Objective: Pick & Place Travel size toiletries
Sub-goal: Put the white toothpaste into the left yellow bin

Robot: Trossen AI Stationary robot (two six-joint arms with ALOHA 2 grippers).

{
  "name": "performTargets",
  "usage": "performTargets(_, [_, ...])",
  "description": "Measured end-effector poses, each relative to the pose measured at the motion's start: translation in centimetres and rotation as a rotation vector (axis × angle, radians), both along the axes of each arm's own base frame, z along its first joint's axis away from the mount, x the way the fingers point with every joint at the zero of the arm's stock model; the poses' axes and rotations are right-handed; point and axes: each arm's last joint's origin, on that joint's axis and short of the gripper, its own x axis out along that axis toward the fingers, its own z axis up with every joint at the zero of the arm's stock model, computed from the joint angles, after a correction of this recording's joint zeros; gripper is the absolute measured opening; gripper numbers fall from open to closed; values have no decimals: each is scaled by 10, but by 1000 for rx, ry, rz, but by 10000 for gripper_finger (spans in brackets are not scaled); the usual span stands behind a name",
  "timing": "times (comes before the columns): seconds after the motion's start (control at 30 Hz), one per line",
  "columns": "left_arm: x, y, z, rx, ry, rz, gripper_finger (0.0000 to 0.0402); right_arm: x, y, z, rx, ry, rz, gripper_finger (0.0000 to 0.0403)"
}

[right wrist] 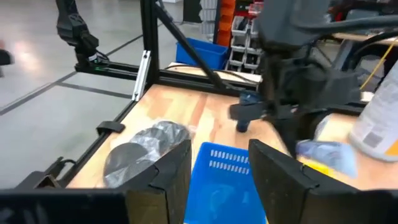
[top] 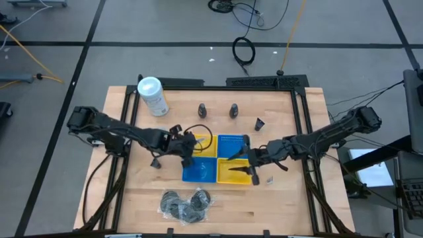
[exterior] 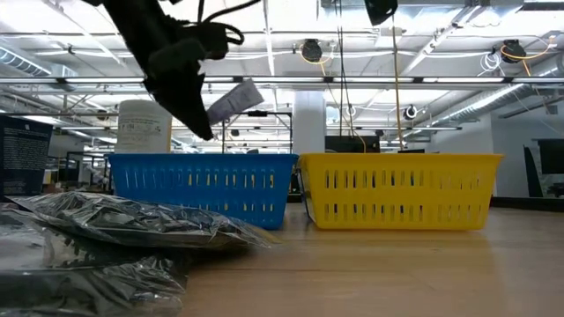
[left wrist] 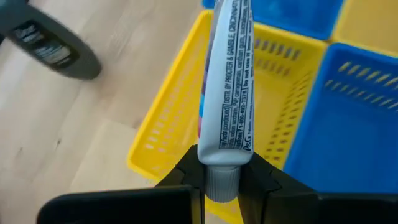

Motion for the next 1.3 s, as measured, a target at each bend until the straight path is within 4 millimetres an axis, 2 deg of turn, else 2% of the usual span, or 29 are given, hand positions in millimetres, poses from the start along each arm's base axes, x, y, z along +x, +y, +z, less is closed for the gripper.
performTargets(0.4, [7,30,-11,-91,47,61,42,-6,1,-19,47,55,-6,149])
performTargets(0.83, [16,31,-27,-87,77,30,48,-8,0,-28,49,50,-5,142])
performTargets(1.1, [21,31,-29,-79,54,17,73,-8,0,-27,51,37,-4,142])
performTargets(1.3, [22,31,-29,-78,44,16,75,-8,0,-27,48,41,-4,141])
